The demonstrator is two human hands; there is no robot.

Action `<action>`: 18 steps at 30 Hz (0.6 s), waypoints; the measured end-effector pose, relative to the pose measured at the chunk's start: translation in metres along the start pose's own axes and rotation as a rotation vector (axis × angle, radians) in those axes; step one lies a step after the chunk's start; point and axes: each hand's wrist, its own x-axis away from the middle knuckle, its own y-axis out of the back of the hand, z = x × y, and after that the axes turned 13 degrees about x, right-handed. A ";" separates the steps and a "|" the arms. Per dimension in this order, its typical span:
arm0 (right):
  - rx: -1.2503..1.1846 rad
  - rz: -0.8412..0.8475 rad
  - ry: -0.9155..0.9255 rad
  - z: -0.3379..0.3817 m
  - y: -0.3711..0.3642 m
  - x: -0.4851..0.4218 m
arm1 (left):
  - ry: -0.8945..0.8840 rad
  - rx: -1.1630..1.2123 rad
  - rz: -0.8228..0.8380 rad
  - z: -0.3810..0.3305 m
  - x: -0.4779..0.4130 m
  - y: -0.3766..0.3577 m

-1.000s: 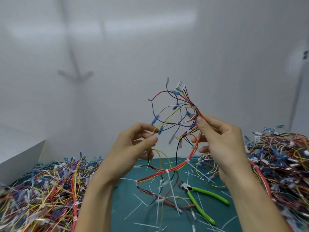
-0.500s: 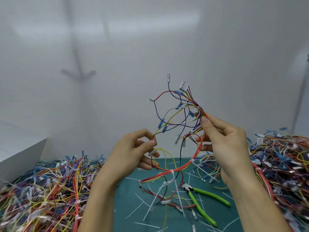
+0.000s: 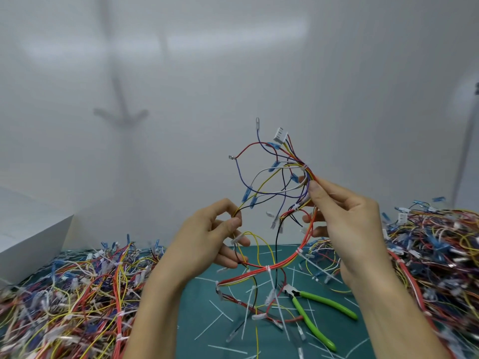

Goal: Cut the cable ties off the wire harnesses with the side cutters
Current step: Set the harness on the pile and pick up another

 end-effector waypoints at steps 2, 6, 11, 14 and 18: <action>0.009 0.002 -0.001 -0.001 0.000 0.000 | -0.008 0.012 -0.017 0.000 0.000 0.000; 0.033 0.013 -0.001 -0.002 0.001 -0.001 | -0.022 0.035 -0.049 0.000 -0.001 0.001; 0.005 0.025 -0.031 -0.004 0.000 -0.003 | -0.021 0.060 -0.050 0.000 0.000 0.001; -0.028 0.024 -0.055 -0.004 0.000 -0.004 | 0.005 0.089 -0.030 -0.001 0.001 0.002; -0.079 0.012 -0.080 -0.004 0.001 -0.005 | 0.078 0.064 0.043 0.001 0.002 0.003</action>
